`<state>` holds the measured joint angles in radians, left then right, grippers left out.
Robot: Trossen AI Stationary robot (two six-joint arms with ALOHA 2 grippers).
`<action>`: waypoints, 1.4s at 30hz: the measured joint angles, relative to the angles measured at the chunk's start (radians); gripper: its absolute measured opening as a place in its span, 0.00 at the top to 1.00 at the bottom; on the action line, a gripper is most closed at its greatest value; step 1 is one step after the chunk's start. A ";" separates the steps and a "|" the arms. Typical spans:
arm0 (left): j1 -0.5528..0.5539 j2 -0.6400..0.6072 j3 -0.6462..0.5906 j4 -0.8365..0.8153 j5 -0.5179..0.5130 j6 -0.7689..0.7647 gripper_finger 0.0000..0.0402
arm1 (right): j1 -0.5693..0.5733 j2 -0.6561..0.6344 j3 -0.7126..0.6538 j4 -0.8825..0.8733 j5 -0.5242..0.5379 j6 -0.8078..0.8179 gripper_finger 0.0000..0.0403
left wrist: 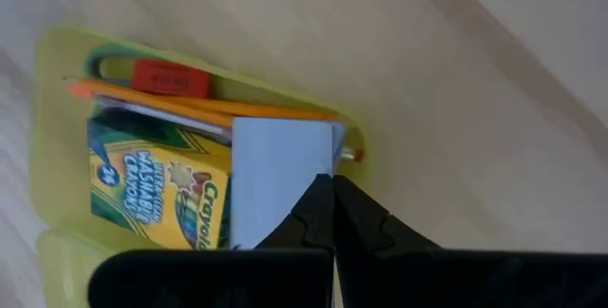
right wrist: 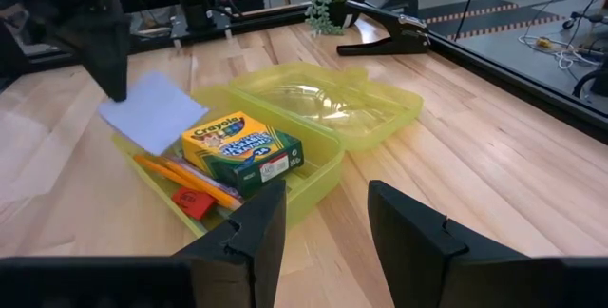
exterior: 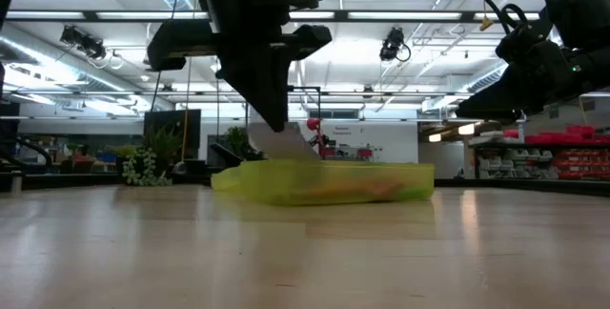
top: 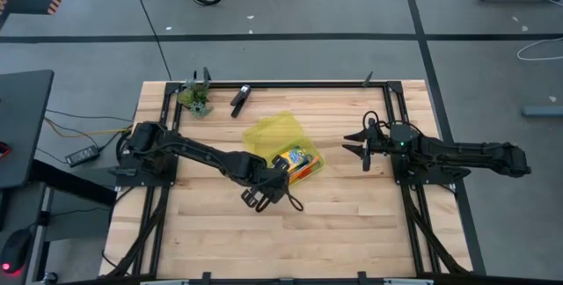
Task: Pack school essentials
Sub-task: Put the blue sticky notes into the yellow supply box, then return to Home Position
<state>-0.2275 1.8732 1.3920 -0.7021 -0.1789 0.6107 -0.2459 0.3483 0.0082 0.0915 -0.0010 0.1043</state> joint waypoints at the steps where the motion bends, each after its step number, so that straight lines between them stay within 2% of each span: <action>1: 0.002 -0.001 -0.006 0.013 0.001 0.016 1.00 | 0.000 0.000 0.000 0.000 0.000 0.000 0.61; 15: 0.029 -0.001 -0.109 0.116 -0.020 0.182 1.00 | 0.000 0.000 0.000 0.000 0.000 0.000 0.61; 24: 0.035 0.001 -0.119 0.117 -0.030 0.106 0.99 | 0.000 0.000 0.000 0.000 0.000 0.000 0.61; 30: 0.035 0.001 -0.119 0.113 -0.031 0.066 0.92 | 0.000 0.000 0.000 0.000 0.000 0.000 0.61; 36: 0.035 0.001 -0.119 0.105 -0.087 0.028 0.79 | 0.000 0.000 0.000 0.000 0.000 0.000 0.61; 42: 0.035 0.001 -0.118 0.068 -0.093 0.006 0.69 | 0.000 0.000 0.000 0.000 0.000 0.000 0.61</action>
<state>-0.1925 1.8740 1.2736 -0.6343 -0.2719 0.6166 -0.2462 0.3483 0.0082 0.0914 -0.0010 0.1043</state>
